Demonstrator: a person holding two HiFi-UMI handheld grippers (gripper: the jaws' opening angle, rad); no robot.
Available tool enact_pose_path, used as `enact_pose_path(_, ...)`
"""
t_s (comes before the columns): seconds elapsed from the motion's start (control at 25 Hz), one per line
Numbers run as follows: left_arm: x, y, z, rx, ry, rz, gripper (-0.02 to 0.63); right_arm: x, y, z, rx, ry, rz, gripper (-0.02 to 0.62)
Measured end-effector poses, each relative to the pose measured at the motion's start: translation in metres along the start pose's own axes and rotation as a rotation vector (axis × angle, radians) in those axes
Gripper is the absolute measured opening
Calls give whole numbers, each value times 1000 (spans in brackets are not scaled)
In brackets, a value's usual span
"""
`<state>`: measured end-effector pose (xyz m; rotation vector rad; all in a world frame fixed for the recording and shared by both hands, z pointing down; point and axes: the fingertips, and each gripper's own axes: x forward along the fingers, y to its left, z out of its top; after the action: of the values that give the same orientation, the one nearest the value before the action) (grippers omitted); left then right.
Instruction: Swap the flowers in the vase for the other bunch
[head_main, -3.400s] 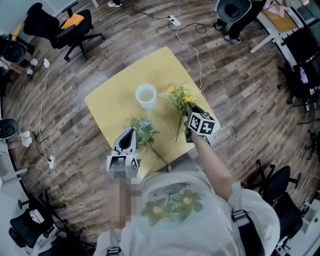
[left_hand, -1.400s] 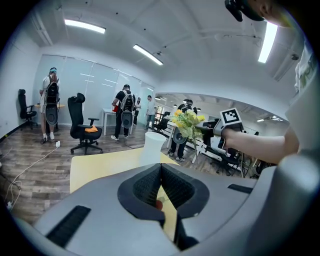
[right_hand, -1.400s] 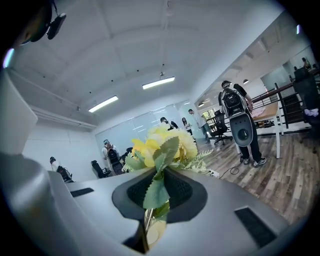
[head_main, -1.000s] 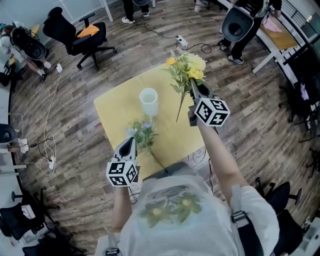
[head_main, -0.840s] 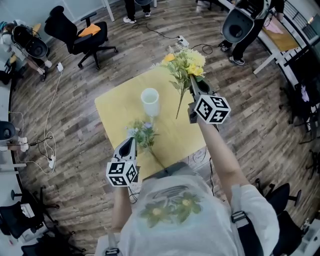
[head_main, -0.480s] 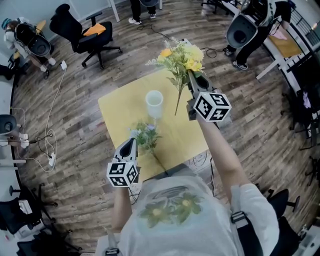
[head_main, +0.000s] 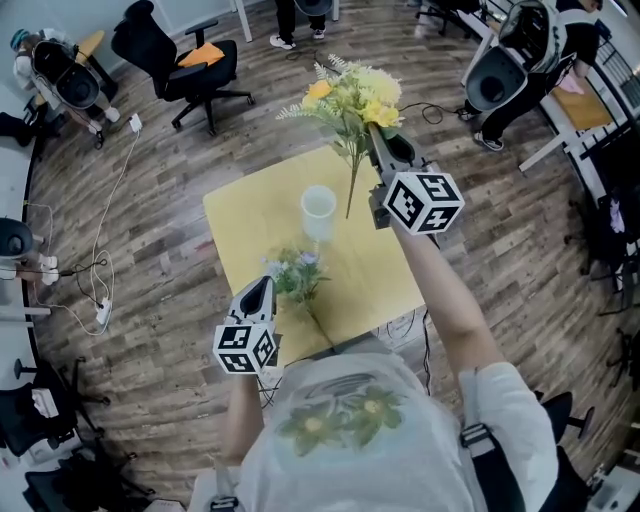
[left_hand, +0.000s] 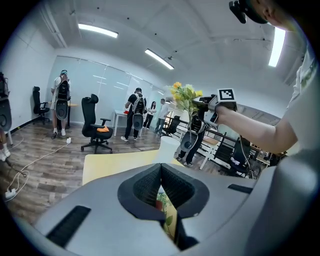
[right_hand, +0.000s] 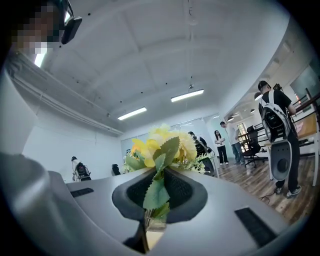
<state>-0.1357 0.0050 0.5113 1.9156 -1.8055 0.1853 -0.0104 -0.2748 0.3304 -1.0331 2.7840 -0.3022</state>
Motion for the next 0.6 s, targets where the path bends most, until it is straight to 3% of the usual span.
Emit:
enact_pose_path(0.36,-1,15,0,-24,-1,37,17,36,23,9,-16,-26,64,55)
enact_pose_path(0.6,-4,26,-1,-38,1,66,17,54,35,-7,-81,-17,82,55)
